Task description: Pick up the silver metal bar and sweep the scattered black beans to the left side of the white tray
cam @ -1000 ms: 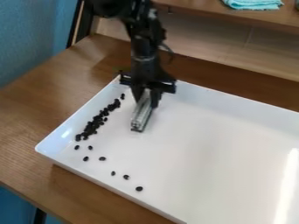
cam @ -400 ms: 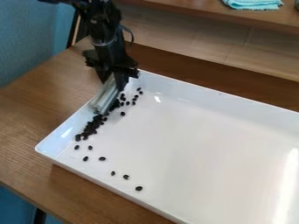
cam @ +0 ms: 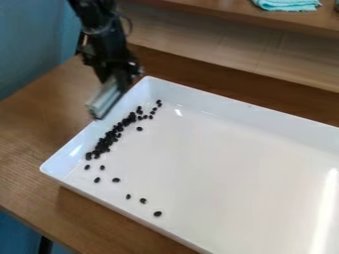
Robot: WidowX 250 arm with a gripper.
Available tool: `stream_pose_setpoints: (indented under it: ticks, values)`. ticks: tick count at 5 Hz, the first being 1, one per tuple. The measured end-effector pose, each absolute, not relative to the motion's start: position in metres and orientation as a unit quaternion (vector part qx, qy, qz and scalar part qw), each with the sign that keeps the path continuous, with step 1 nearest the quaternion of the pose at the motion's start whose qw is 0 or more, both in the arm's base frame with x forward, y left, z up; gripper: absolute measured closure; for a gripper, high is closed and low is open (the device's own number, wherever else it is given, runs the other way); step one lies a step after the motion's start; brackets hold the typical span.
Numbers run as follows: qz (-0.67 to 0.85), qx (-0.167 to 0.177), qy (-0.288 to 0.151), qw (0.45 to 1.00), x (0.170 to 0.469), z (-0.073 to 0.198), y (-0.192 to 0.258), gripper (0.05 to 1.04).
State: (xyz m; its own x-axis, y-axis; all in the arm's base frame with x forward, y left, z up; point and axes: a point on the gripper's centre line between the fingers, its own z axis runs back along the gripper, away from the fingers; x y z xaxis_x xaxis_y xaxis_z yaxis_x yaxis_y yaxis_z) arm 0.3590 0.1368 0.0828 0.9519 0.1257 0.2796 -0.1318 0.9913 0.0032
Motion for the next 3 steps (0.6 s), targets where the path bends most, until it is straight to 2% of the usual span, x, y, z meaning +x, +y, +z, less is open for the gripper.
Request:
stream_pose_setpoints:
  ticks: [1, 2, 3]
  values:
    - [0.061, -0.021, -0.115, 0.991, 0.338, 0.105, 0.103, 0.698]
    - [0.021, -0.026, -0.083, 0.996, 0.313, 0.105, 0.042, 0.698]
    - [0.012, -0.015, -0.074, 0.997, 0.292, 0.105, 0.002, 0.698]
